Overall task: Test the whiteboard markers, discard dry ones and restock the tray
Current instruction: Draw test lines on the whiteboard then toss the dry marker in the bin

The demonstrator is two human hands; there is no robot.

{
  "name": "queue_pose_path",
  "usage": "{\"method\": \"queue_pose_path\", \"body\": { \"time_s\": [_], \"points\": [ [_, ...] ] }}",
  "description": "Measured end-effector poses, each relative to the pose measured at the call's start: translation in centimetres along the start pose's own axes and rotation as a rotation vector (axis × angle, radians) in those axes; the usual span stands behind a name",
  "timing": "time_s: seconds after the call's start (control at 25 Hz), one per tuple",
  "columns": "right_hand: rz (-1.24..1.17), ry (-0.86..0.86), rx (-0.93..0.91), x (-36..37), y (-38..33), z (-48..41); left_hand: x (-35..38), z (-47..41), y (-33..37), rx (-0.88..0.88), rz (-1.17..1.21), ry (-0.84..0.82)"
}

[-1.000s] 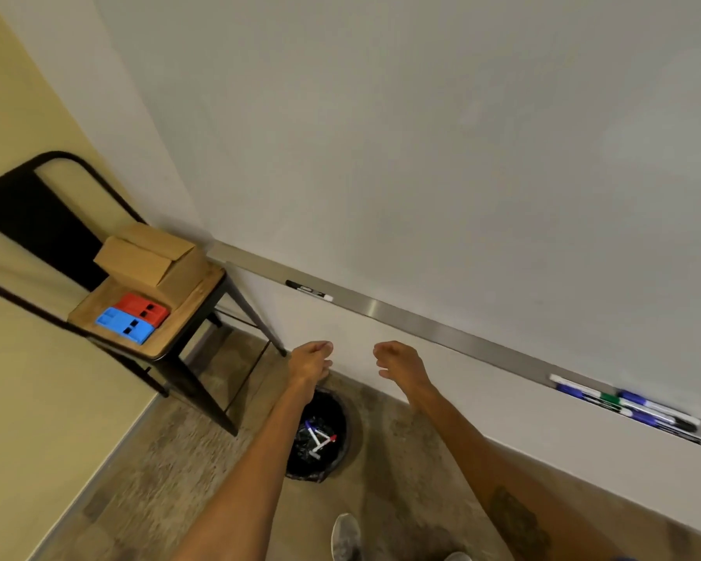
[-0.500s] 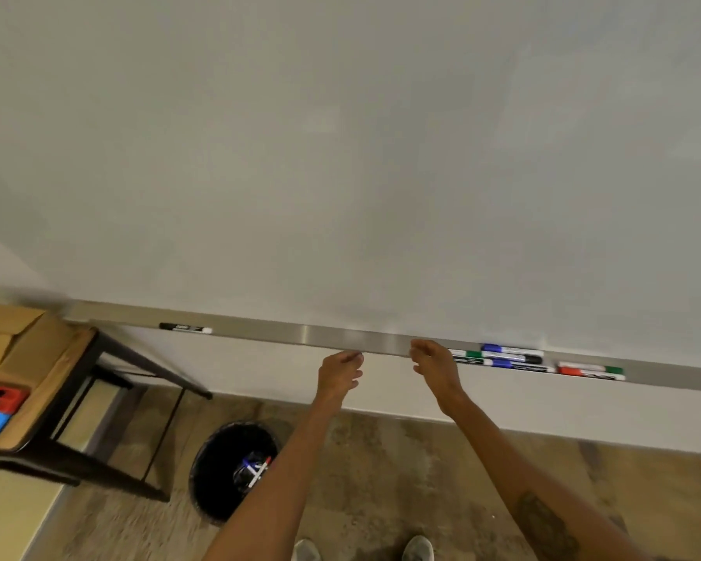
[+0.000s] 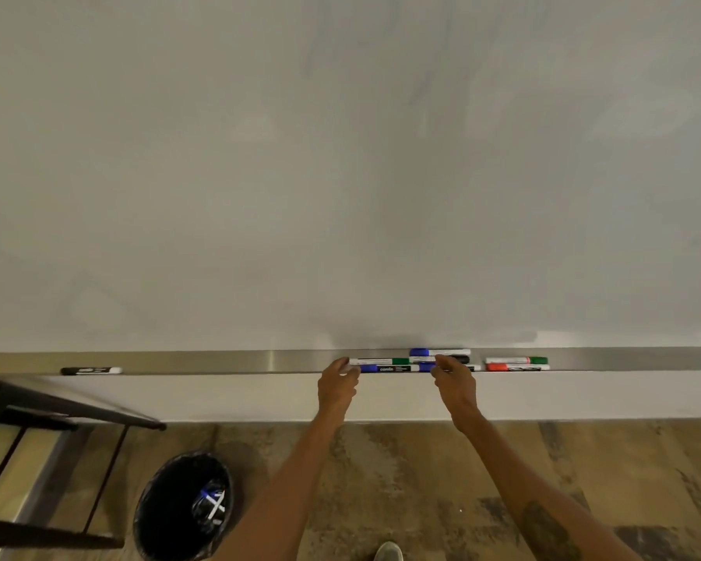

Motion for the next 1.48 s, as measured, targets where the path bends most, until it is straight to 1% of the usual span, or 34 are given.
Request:
{"method": "queue_pose_path", "body": {
  "time_s": [0.12,0.24,0.32,0.44,0.76,0.84,0.92,1.08,1.24,1.32,1.4,1.48],
  "points": [
    [0.046,-0.021,-0.014,-0.3,0.4,-1.2,0.7,-0.5,-0.1,-0.012,-0.031,0.044],
    [0.151,-0.073,-0.079,0.8,0.2,-1.9,1.0,-1.8,-1.3,0.021,-0.193,0.117],
    [0.206,-0.084,-0.116,1.5,-0.1,-2.2,1.4,-2.7,-2.4,0.021,-0.235,0.156],
    [0.242,-0.092,-0.130,2.3,0.1,-2.7,1.5,-1.0,-0.9,-0.014,-0.205,0.195],
    [0.293,-0.133,-0.154,3.2,0.7,-3.1,3.4,-1.5,-0.8,-0.063,-0.138,0.143],
    [0.311,-0.137,-0.167,3.4,0.7,-2.9,3.7,-1.5,-0.6,-0.061,-0.079,0.150],
    [0.315,-0.128,-0.178,3.4,0.7,-2.8,3.8,-1.6,-0.4,-0.035,-0.008,0.149],
    [0.303,-0.136,-0.155,3.6,0.9,-2.9,4.0,-1.2,1.0,0.036,0.026,0.148],
    [0.300,-0.123,-0.175,3.7,0.2,-2.4,4.2,-0.5,3.9,0.114,0.139,0.093],
    [0.275,-0.082,-0.254,3.7,-1.8,-1.5,3.5,0.0,5.8,0.168,0.148,0.080],
    [0.271,-0.051,-0.384,4.3,-4.8,-0.3,2.6,0.6,7.8,0.223,0.177,0.057],
    [0.221,-0.066,-0.472,5.5,-8.1,1.1,1.4,1.3,9.9,0.272,0.199,0.027]
  ]
}}
Point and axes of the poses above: each hand's wrist, its own z-axis away from the middle knuckle, its own x-axis out of the palm, y = z × x, the point moved 9 cm from there along -z, towards the middle knuckle, and after that the axes turned 1 degree about y, right-handed, at the moved point
